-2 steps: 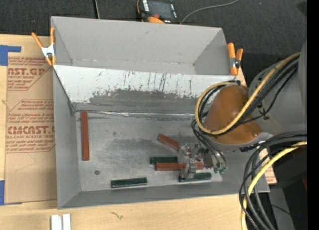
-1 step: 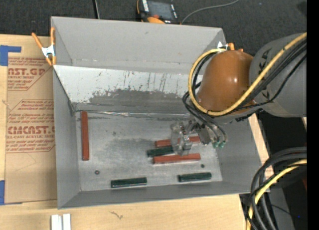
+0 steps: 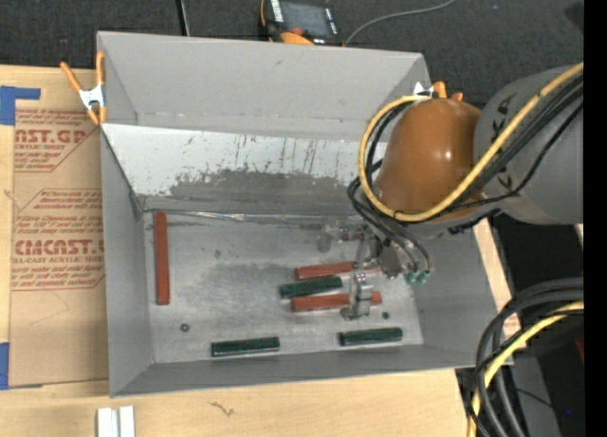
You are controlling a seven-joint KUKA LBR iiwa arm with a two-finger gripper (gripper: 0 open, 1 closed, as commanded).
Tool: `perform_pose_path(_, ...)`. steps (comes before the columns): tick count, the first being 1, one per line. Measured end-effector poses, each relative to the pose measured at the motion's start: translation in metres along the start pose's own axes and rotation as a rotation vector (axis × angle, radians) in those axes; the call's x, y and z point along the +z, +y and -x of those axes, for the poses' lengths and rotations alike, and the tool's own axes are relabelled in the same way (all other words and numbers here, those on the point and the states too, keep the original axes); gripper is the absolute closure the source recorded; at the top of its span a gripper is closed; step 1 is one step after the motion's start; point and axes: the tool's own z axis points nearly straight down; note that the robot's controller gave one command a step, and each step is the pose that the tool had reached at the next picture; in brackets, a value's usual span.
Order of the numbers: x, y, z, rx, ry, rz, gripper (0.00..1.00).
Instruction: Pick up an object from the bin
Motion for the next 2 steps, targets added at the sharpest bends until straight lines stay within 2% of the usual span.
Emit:
perform_pose_path(1, 0.093, -0.0124, -0.0147, -0.074, -0.003, 0.0, 0.0)
perform_pose_path(2, 0.0891, -0.0125, -0.0132, -0.075, -0.005, -0.001, 1.0)
